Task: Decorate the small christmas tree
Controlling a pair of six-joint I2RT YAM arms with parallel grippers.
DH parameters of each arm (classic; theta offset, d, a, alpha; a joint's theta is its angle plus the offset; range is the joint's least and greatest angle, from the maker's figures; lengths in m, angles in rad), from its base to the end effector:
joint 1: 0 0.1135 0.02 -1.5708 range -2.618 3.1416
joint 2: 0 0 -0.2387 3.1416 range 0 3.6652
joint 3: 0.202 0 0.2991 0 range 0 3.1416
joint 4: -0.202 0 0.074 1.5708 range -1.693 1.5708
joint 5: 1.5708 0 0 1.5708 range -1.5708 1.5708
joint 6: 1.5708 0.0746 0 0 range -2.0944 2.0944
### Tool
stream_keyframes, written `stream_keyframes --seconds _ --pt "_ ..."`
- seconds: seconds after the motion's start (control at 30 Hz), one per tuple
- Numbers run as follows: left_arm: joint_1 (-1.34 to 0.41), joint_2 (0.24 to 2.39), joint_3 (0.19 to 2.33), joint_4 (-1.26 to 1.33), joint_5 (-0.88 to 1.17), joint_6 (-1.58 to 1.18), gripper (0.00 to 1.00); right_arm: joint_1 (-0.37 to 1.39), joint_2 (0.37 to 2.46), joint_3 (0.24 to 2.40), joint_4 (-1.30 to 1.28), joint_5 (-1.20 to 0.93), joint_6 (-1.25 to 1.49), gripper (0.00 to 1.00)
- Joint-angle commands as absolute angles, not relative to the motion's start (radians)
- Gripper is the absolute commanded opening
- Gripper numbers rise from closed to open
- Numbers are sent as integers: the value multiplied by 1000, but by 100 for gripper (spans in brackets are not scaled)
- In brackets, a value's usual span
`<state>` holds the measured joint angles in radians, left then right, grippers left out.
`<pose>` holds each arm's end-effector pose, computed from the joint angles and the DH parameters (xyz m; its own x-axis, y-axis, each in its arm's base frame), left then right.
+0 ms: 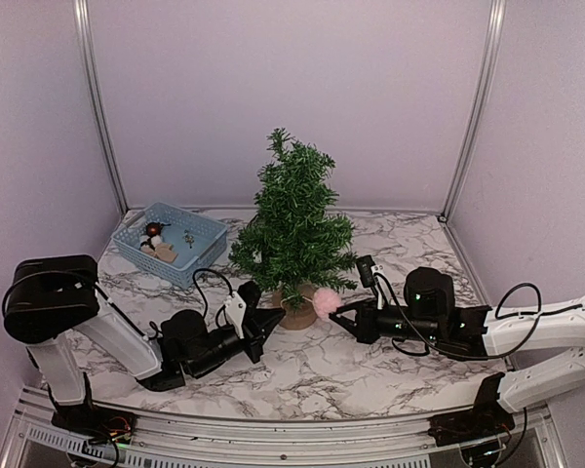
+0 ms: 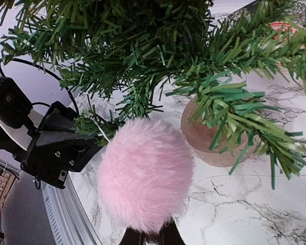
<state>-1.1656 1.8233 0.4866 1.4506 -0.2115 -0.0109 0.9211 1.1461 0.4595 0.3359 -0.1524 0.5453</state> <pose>0.1531 -0.3173 0.0902 0.0359 -0.1107 -0.9932 0.8168 0.5759 -0.0347 0.1876 0.2657 0.1409 -0.6306 0.0174 -0.7759 -0.6388 0.5561 0.5317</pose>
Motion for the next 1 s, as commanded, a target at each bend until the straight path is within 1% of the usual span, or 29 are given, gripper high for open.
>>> stream_keyframes --seconds 0.0,0.23,0.37,0.53,0.77,0.97 --pt "-1163 1693 476 1291 -268 -65 0 916 1155 498 342 -164 529 0" --pt "-1167 1550 518 885 -334 -136 0 915 1167 503 355 -164 524 0" --pt "-1168 1526 547 737 -390 -187 0 916 1167 504 352 -141 523 0" --pt "-1194 1518 587 611 -382 -172 0 916 1166 505 335 -126 524 0" --pt "-1241 1544 735 423 -348 -165 0 916 1182 509 356 -143 524 0" --pt "-1269 1623 940 230 -322 -197 0 915 1187 513 363 -151 520 0"
